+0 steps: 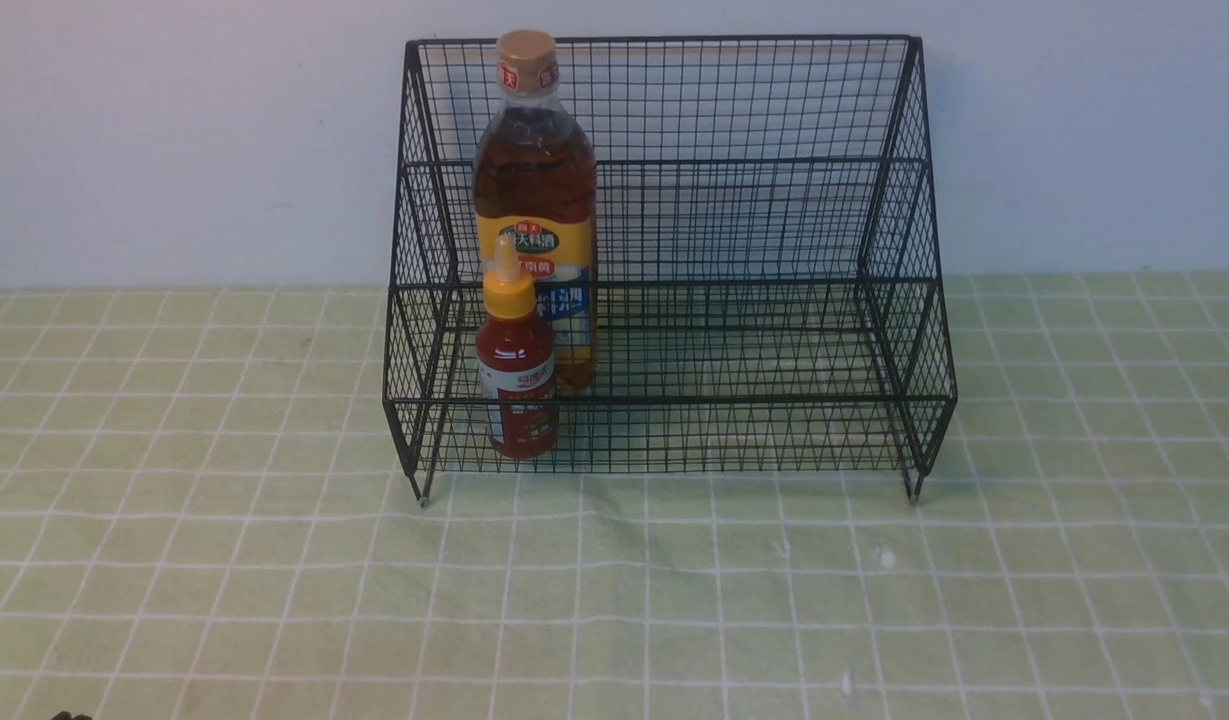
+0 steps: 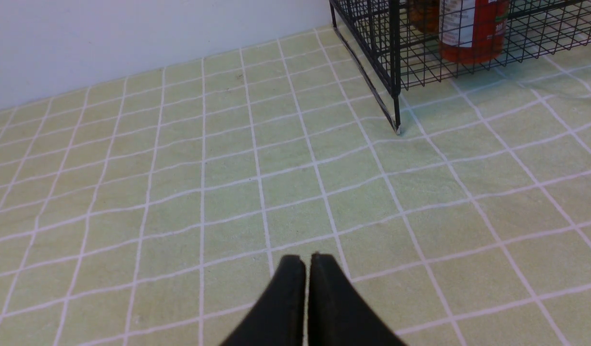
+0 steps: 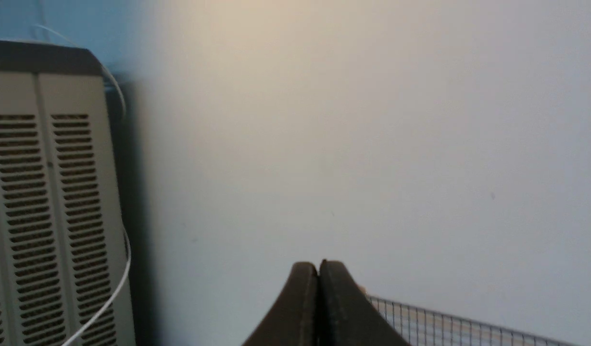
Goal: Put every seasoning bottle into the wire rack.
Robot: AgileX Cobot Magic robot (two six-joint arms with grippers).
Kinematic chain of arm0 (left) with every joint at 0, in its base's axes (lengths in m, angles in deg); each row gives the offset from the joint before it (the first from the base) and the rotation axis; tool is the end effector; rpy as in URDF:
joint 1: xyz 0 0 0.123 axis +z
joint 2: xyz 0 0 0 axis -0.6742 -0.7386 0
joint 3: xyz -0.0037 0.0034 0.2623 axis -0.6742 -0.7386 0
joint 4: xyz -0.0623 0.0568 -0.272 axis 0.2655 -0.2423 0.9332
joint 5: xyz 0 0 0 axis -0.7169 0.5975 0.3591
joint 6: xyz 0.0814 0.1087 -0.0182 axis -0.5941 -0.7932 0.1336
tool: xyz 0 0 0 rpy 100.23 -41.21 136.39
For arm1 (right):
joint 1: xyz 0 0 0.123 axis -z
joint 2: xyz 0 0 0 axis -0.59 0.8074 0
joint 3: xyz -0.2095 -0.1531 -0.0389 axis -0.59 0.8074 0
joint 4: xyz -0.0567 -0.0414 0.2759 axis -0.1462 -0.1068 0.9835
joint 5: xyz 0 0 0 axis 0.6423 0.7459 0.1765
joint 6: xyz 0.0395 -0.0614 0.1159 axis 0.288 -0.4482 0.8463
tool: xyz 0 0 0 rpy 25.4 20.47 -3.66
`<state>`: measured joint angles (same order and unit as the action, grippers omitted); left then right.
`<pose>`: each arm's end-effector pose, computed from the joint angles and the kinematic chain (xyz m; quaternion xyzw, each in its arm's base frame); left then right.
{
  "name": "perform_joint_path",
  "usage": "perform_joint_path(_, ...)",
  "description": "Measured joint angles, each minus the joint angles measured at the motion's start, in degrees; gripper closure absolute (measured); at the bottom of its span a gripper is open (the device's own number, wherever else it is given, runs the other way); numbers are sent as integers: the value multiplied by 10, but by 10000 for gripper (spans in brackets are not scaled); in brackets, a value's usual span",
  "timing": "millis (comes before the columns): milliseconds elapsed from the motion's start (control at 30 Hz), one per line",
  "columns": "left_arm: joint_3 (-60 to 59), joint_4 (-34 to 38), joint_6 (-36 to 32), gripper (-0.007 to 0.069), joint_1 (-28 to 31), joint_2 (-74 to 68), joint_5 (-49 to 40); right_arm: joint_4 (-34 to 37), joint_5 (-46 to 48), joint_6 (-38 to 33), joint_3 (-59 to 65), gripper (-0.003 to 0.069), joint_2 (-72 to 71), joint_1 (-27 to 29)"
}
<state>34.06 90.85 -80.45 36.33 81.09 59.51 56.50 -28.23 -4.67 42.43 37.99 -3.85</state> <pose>0.1518 -0.0191 0.1573 0.1035 0.7983 0.0008 0.5933 0.1281 0.1023 0.4037 -0.1738 0.5799 0.2925 0.7402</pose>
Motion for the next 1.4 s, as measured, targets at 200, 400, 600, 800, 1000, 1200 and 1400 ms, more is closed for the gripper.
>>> perform_joint_path(200,0,0,0,631,0,0,0,147,-81,-169,32,673,0,0)
perform_joint_path(400,0,0,0,631,0,0,0,206,-76,-218,45,673,0,0)
perform_joint_path(600,0,0,0,631,0,0,0,178,1,-225,81,673,-11,23)
perform_joint_path(800,0,0,0,631,0,0,0,150,67,-225,190,673,-53,168)
perform_joint_path(1000,0,0,0,631,0,0,0,145,76,-225,329,673,-123,289)
perform_joint_path(1200,0,0,0,631,0,0,-1,151,155,-223,375,673,-209,360)
perform_joint_path(1400,0,0,0,631,0,0,-1,153,160,-211,374,673,-217,366)
